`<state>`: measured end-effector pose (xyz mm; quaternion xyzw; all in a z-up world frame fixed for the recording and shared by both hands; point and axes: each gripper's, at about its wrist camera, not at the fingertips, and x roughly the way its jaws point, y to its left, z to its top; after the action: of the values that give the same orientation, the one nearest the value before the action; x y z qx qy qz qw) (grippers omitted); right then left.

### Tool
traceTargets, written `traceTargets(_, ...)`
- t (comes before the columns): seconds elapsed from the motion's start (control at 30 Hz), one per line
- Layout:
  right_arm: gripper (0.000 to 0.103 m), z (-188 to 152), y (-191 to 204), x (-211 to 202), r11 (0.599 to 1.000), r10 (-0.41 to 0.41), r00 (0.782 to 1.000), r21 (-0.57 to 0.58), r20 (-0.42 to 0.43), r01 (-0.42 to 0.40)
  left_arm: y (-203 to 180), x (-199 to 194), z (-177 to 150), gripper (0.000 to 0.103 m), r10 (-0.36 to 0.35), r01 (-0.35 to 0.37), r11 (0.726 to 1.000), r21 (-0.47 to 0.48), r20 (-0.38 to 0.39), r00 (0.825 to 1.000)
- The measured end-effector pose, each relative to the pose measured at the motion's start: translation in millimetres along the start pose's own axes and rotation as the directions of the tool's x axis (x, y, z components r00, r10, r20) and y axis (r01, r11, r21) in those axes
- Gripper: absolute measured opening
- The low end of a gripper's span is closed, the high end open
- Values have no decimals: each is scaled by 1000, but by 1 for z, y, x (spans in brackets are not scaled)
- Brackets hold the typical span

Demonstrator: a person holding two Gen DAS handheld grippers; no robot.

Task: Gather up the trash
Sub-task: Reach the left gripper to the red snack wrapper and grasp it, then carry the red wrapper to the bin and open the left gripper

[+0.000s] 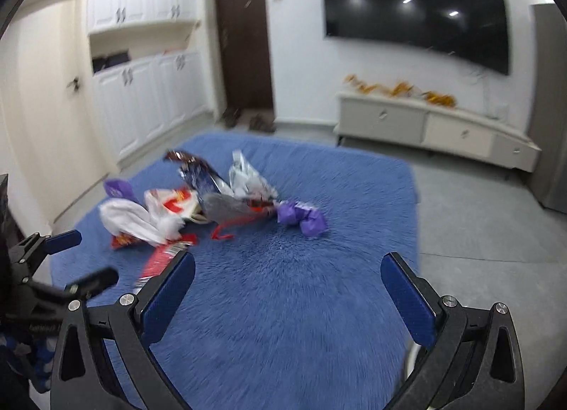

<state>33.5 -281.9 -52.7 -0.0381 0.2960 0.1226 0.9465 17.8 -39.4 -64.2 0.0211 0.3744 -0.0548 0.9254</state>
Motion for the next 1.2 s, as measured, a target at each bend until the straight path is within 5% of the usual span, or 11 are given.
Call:
traceTargets(0.27,102,24,-8,128,994,88,979,-43,-183,-98,3,50,4,87,-38,39,999,9,-121,992)
traceTargets(0.5,64,21,-17,180,991,118,945,-17,-304,-129,-6,56,-4,52,-100,108,993,42,-160,982)
traceTargets(0.6,55,21,-20,173,991,132,948,5,-289,-137,-7,52,-5,30,-116,123,992,37,-160,980)
traceTargets(0.77,54,8,-19,141,986,167,951,46,-260,-160,-10,35,-12,17,-163,167,986,10,-161,973)
traceTargets(1.0,53,-17,-36,68,977,195,967,117,-163,-177,-38,4,-8,14,-231,237,971,30,-143,962)
traceTargets(1.2,54,-45,-106,6,966,120,990,239,-77,-98,-104,-10,19,14,-300,318,939,131,-138,944)
